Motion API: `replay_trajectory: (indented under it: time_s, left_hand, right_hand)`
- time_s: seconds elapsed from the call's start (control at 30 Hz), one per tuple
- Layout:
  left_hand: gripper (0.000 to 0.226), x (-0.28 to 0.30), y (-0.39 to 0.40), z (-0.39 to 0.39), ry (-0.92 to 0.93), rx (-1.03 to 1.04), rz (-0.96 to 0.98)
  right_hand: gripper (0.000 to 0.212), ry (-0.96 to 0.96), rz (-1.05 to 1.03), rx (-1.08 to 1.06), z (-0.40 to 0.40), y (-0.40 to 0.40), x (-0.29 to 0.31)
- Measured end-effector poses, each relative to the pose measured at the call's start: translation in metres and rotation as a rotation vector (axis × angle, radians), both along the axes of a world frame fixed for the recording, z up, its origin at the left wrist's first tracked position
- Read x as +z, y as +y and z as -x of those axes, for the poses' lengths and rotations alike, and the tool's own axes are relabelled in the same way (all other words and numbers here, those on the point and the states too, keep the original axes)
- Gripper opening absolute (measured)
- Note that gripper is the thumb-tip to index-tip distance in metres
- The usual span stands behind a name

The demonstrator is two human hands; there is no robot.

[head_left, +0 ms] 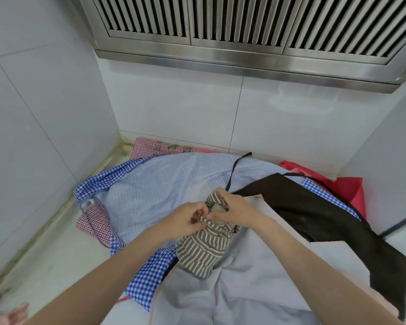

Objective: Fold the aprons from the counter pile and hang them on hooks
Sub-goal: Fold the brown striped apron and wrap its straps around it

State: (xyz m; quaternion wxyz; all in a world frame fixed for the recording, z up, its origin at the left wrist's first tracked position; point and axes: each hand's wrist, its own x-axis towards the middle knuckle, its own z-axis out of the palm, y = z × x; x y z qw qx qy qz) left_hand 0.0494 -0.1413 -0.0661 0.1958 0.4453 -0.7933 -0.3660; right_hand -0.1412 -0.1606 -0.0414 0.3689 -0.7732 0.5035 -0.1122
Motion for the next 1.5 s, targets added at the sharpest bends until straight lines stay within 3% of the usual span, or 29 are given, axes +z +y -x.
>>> replay_trajectory:
  time_s: [0.07, 0.1, 0.17, 0.47, 0.57, 0.63, 0.7, 0.83, 1.0, 1.1, 1.2, 1.3, 1.37, 1.5]
  left_hand:
    - [0.017, -0.007, 0.007, 0.007, -0.031, -0.034, 0.058]
    - [0.024, -0.014, 0.01, 0.009, -0.067, -0.053, 0.072]
    - [0.032, -0.028, 0.012, 0.011, -0.134, -0.064, 0.109]
    - [0.013, -0.064, 0.025, 0.019, -0.184, -0.053, 0.451]
    - [0.03, -0.063, 0.026, 0.011, -0.034, 0.139, 0.09]
    - [0.044, -0.053, 0.024, -0.003, 0.098, 0.345, -0.28]
    - [0.054, -0.037, 0.023, -0.012, 0.14, 0.395, -0.609]
    - [0.054, -0.006, 0.013, -0.013, 0.21, 0.306, -0.604]
    - [0.073, 0.038, -0.01, -0.02, 0.061, 0.303, -0.392]
    - [0.062, 0.054, -0.012, -0.021, 0.097, 0.326, -0.2]
    - [0.052, 0.072, -0.005, -0.023, -0.007, 0.267, 0.354]
    - [0.07, 0.086, 0.0, -0.021, -0.345, 0.055, 0.956]
    - [0.075, 0.09, 0.006, -0.015, -0.405, -0.037, 1.063]
    - [0.066, 0.096, 0.02, -0.007, -0.308, -0.112, 1.16]
  right_hand:
    - [0.027, -0.047, 0.03, -0.013, 0.007, -0.001, -0.017]
    - [0.024, -0.059, 0.009, -0.022, 0.01, -0.001, -0.026]
    - [0.025, -0.1, -0.021, -0.048, 0.013, 0.001, -0.041]
    - [0.034, -0.34, -0.084, -0.289, 0.009, 0.01, -0.078]
    - [0.039, -0.405, -0.138, -0.372, 0.012, 0.019, -0.085]
    - [0.038, -0.471, -0.208, -0.406, 0.018, 0.021, -0.082]
    - [0.037, -0.581, -0.262, -0.444, 0.025, 0.018, -0.075]
    - [0.019, -0.88, -0.336, -0.559, 0.027, 0.005, -0.042]
    - [0.011, -0.95, -0.277, -0.463, 0.028, -0.003, 0.016]
    - [0.017, -0.875, -0.198, -0.401, 0.027, -0.001, 0.045]
    - [0.017, -0.809, -0.251, -0.378, 0.026, 0.007, 0.069]
    - [0.028, -0.597, -0.179, -0.38, 0.02, 0.02, 0.087]
    - [0.024, -0.444, -0.058, -0.345, 0.013, 0.027, 0.093]
    - [0.021, -0.359, 0.081, -0.306, 0.002, 0.039, 0.102]
